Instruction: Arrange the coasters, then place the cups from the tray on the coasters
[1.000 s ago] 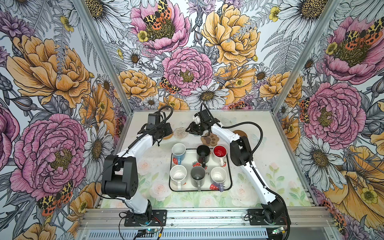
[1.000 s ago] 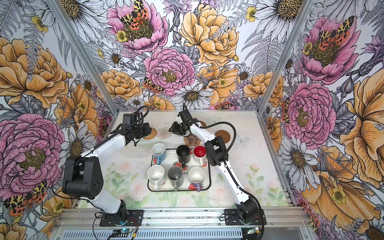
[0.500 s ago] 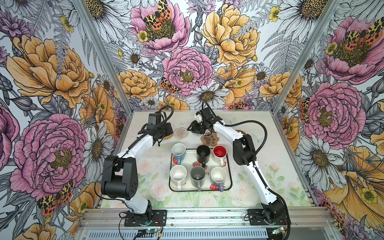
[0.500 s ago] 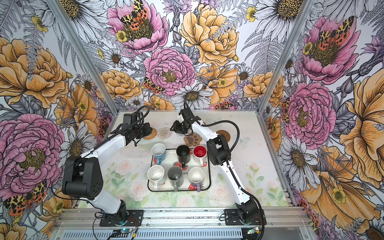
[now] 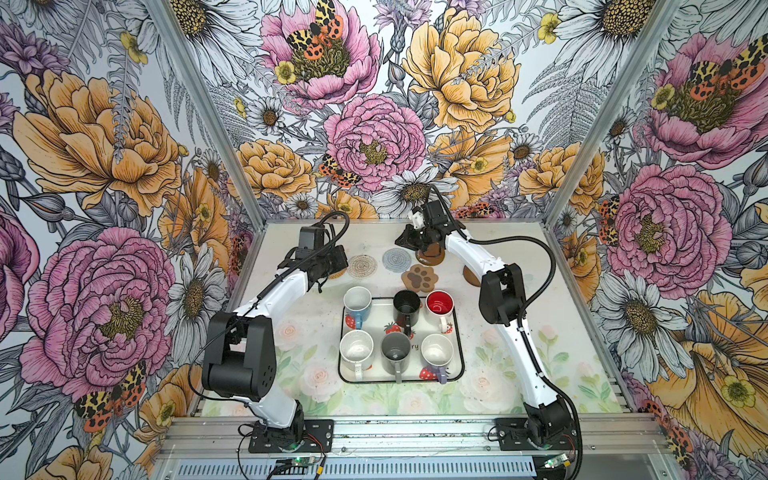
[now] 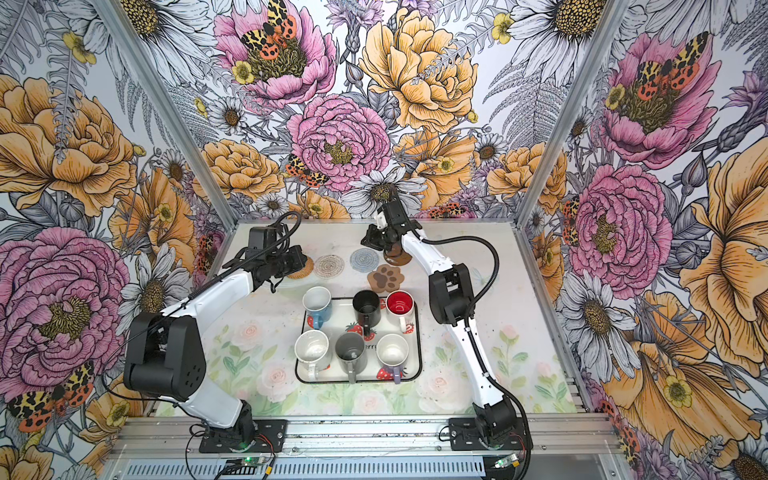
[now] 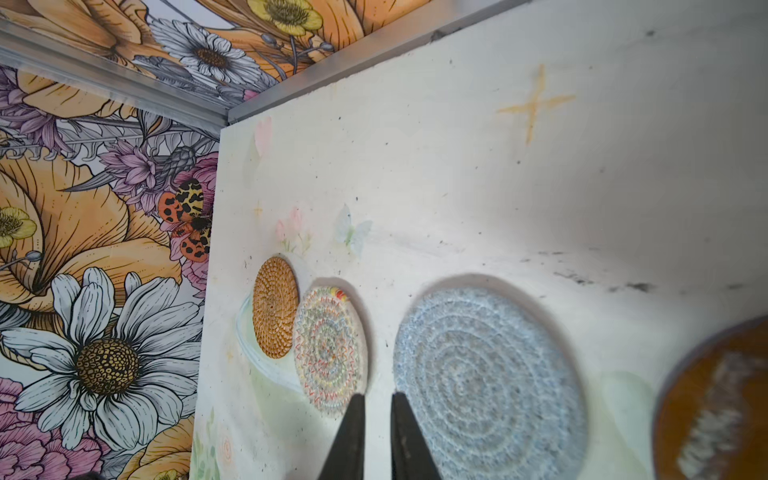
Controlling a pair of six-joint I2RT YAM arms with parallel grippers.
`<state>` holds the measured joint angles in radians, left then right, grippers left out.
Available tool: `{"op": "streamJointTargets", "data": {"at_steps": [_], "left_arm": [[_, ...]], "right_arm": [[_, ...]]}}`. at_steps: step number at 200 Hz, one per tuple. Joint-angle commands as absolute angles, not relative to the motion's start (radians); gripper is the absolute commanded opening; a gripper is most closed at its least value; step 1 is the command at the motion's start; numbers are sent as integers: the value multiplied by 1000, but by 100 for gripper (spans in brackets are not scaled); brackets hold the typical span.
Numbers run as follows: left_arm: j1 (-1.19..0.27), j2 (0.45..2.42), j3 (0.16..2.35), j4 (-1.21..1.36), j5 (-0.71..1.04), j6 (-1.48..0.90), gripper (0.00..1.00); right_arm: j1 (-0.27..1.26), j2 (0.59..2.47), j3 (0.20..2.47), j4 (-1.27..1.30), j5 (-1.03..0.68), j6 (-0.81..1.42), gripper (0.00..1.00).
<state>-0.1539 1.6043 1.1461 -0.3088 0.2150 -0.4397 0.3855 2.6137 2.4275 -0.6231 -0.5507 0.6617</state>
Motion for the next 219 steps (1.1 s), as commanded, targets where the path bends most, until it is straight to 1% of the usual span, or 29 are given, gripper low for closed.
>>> {"op": "streamJointTargets", "data": {"at_steps": [1, 38, 64, 89, 219], "left_arm": [[-166, 1586, 1144, -292, 208, -451, 0], [-168, 1596, 1153, -304, 205, -450, 0], [-175, 1604, 1160, -307, 206, -451, 0], [-182, 1605, 1164, -313, 202, -451, 0], [-193, 1601, 1170, -322, 193, -451, 0]], "right_arm": [[388, 2663, 2470, -624, -557, 662, 15], [387, 2700, 2470, -627, -580, 666, 15], [391, 2713, 2462, -631, -592, 663, 11], [399, 2712, 2433, -634, -584, 654, 10], [455, 2616, 2181, -650, -580, 588, 8]]}}
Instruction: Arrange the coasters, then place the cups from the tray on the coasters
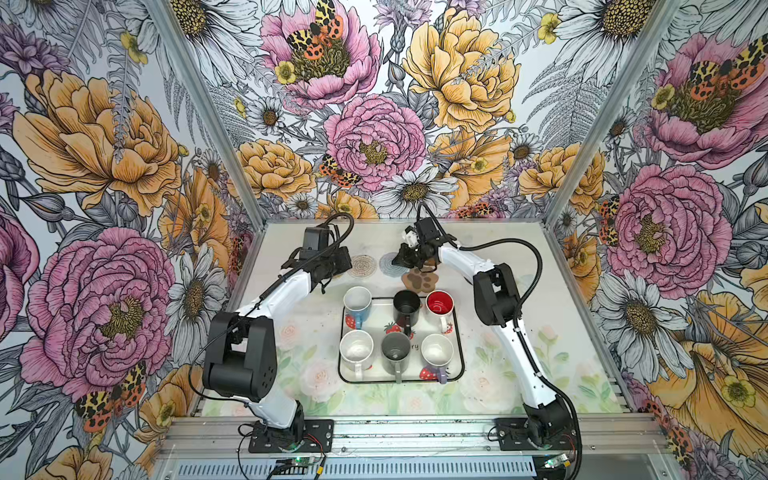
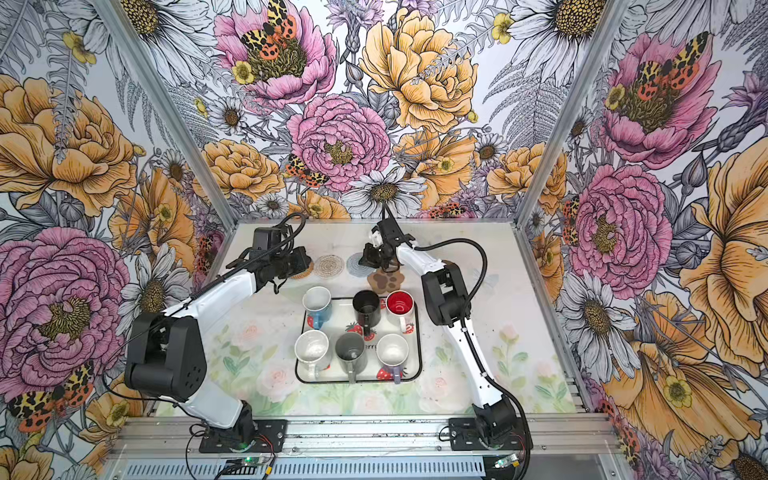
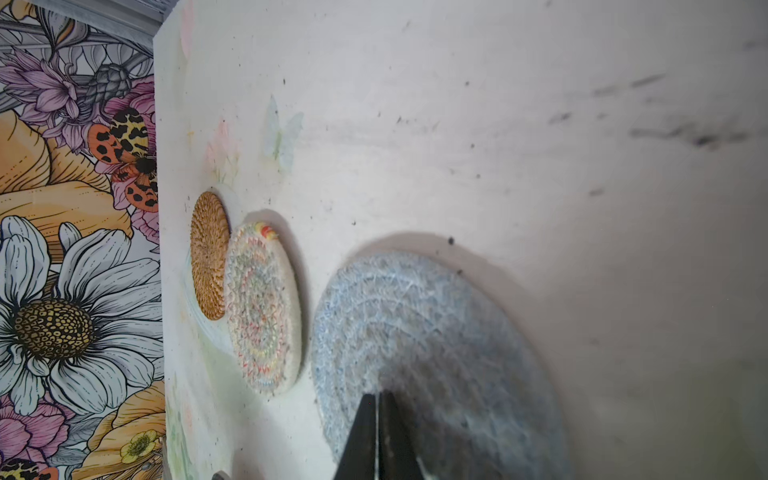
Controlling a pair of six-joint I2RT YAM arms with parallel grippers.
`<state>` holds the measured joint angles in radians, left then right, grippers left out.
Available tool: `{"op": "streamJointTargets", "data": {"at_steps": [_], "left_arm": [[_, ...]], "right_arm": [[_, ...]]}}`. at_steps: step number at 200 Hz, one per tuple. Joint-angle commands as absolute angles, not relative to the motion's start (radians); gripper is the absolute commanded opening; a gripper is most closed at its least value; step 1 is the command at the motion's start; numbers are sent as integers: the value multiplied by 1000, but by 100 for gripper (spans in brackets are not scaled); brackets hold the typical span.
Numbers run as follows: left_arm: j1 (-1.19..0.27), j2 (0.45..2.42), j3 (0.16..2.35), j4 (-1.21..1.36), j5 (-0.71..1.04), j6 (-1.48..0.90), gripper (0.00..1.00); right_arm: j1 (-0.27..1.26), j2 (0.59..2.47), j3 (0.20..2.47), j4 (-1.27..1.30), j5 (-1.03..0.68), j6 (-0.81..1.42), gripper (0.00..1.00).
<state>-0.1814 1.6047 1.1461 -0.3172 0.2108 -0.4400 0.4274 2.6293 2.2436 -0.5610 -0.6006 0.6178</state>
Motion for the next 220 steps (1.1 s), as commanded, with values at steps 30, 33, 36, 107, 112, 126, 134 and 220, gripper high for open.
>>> {"op": "streamJointTargets", "data": {"at_steps": [30, 33, 36, 107, 112, 126, 134, 220], "left_arm": [[-198, 1600, 1169, -322, 190, -451, 0], [-198, 1600, 1168, -322, 190, -451, 0], [-199, 1599, 1169, -322, 189, -451, 0], [-199, 1593, 1164, -322, 185, -451, 0], [-199, 1592, 1164, -322, 186, -451, 0], [-200, 1590, 1164, -322, 186, -451, 0], [-201, 1588, 1164, -322, 186, -452, 0], [-220, 1552, 1170, -322, 180, -457, 0]], "right_arm": [[465, 2602, 2155, -649, -580, 584, 8], [466, 2602, 2153, -649, -581, 584, 8], [467, 2602, 2152, -650, -581, 583, 8], [471, 2606, 2155, -650, -583, 586, 8], [471, 2606, 2157, -650, -584, 585, 8], [471, 2605, 2169, -650, -592, 589, 12], [469, 2607, 2185, -650, -606, 591, 13], [424, 2552, 2325, -652, -637, 613, 29]]}}
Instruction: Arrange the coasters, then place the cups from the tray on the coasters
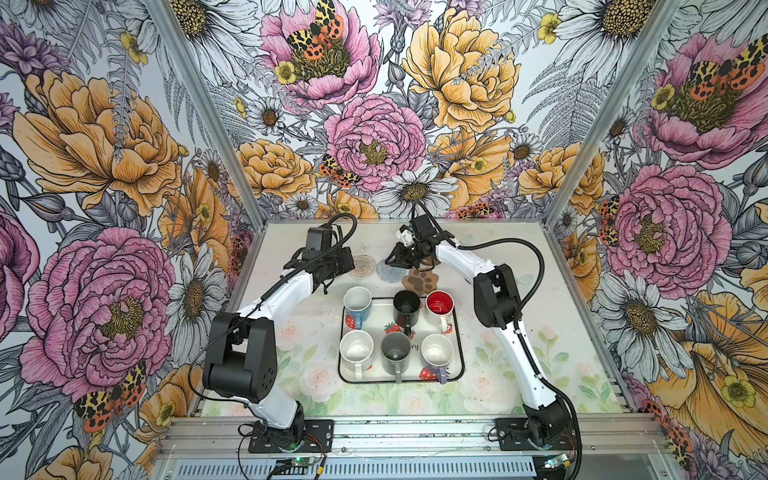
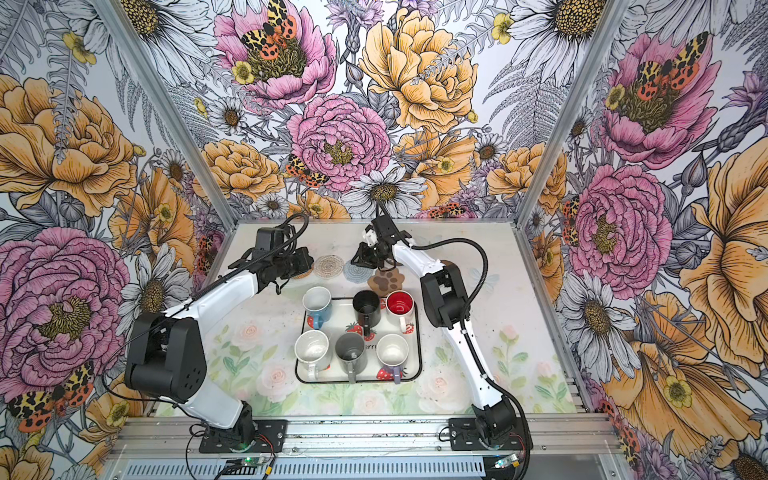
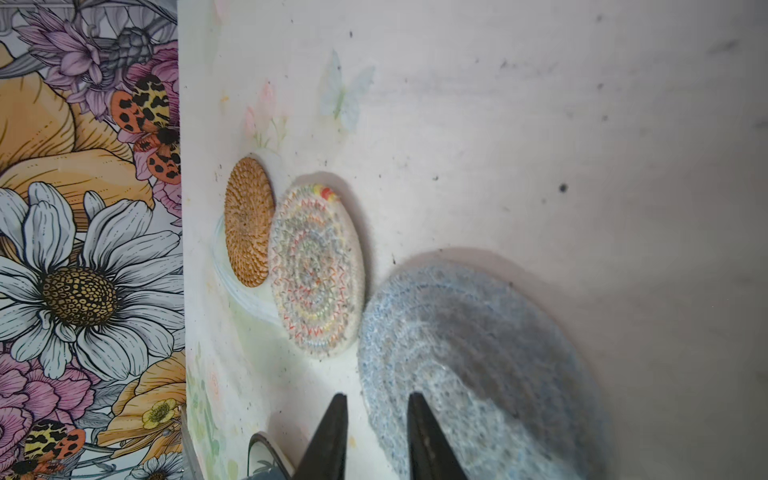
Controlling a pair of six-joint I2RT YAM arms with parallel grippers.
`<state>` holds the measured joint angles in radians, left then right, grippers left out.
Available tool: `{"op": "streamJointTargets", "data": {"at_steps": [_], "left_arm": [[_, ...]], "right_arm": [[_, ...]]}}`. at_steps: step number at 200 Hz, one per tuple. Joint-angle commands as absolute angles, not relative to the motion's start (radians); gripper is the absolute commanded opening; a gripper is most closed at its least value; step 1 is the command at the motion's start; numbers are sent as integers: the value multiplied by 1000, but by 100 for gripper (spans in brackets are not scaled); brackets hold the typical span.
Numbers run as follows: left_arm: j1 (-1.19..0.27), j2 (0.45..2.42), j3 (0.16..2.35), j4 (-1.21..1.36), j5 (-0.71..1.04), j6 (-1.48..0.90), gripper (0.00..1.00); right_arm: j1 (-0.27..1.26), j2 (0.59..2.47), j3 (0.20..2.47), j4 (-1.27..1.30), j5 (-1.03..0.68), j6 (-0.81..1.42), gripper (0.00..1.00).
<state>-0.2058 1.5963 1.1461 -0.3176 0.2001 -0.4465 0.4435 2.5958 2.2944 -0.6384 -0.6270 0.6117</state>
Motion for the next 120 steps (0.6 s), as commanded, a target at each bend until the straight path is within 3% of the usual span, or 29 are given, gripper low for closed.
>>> {"op": "streamJointTargets", "data": {"at_steps": [1, 51, 95, 120], "left_arm": [[-223, 1550, 1170, -322, 180, -457, 0], [-282, 1599, 1247, -295, 193, -457, 0], [-351, 1770, 1379, -213, 283, -456, 0], [-379, 1913, 1487, -191, 332, -455, 16]], "right_arm": [[423, 2551, 2324, -652, -636, 612, 29], [356, 2444, 2246, -656, -593, 566, 30], [289, 2375, 2138, -661, -526, 521, 32], [256, 2362, 2103, -668, -492, 499, 38]]}}
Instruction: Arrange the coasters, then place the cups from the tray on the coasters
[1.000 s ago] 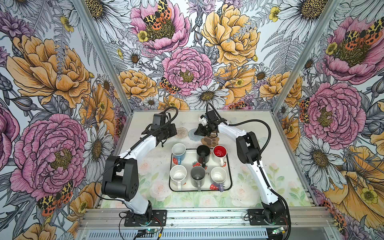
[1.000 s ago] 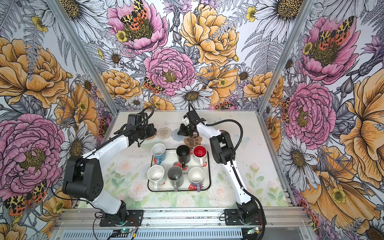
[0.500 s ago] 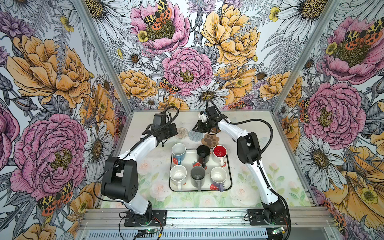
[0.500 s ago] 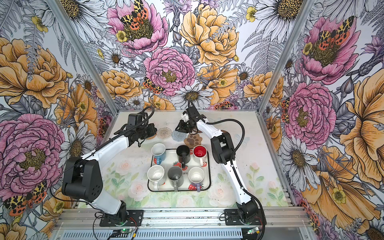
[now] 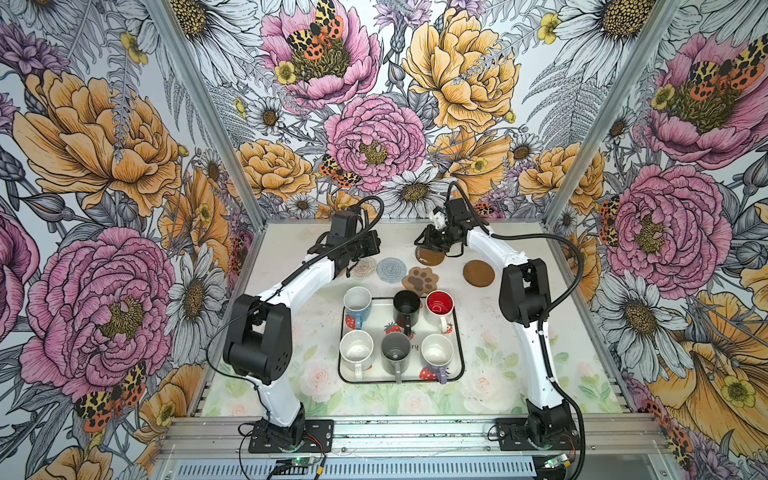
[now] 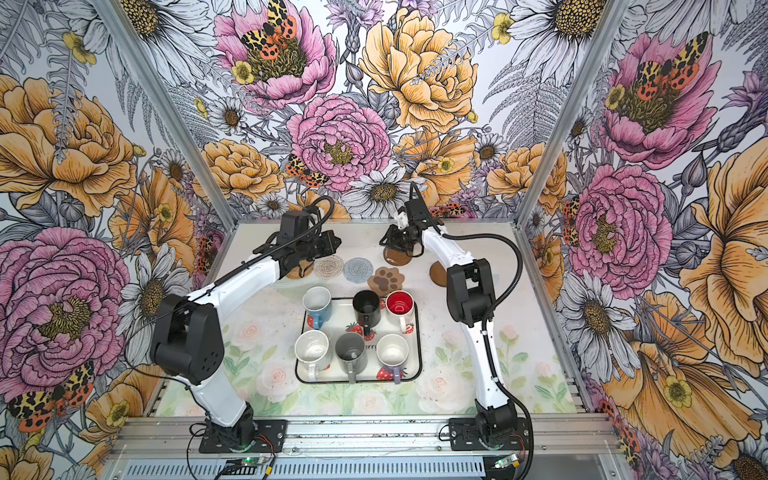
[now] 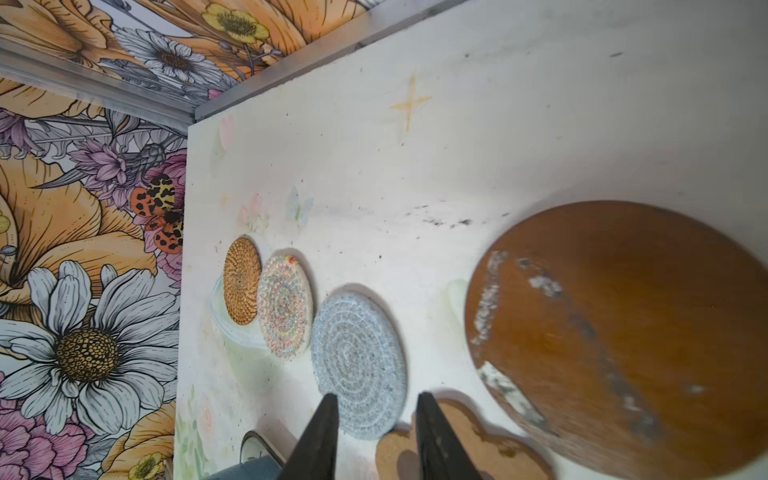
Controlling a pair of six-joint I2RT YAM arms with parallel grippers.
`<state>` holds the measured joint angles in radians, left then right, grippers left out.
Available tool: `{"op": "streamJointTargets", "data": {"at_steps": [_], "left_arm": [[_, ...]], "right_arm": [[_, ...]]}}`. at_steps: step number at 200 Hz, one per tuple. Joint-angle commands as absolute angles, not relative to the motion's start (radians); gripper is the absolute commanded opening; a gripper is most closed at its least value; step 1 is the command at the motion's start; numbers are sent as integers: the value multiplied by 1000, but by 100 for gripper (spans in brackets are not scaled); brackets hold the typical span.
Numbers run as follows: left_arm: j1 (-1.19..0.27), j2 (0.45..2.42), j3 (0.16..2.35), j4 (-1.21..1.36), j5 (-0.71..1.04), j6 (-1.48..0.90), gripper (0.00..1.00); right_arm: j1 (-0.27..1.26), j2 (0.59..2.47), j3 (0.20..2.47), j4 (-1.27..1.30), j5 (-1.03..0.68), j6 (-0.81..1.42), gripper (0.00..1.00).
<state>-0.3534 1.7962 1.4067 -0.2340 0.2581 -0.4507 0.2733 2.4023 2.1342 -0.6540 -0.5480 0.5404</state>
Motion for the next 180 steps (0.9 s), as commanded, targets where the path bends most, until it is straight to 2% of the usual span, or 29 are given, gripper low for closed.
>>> {"op": "streamJointTargets", "data": {"at_steps": [1, 22, 85, 100, 135, 180], "left_arm": [[-381, 1919, 1491, -191, 331, -454, 16], [-411, 2024, 1595, -195, 353, -432, 22], [-469, 2283, 1871, -196, 400, -431, 29], [-478, 2329, 1920, -202, 391, -431, 38], [-491, 2438, 2052, -267, 363, -439, 45], [-499, 2509, 2119, -302, 263, -456, 47]], "right_arm": [[255, 2362, 2102, -667, -491, 499, 38], [231, 2362, 2084, -670, -483, 492, 40], [190, 2388, 2075, -669, -488, 482, 49], [181, 2395, 2075, -669, -489, 480, 50], [160, 2410, 2075, -668, -492, 482, 52], [147, 2427, 2072, -668, -492, 485, 53]]}}
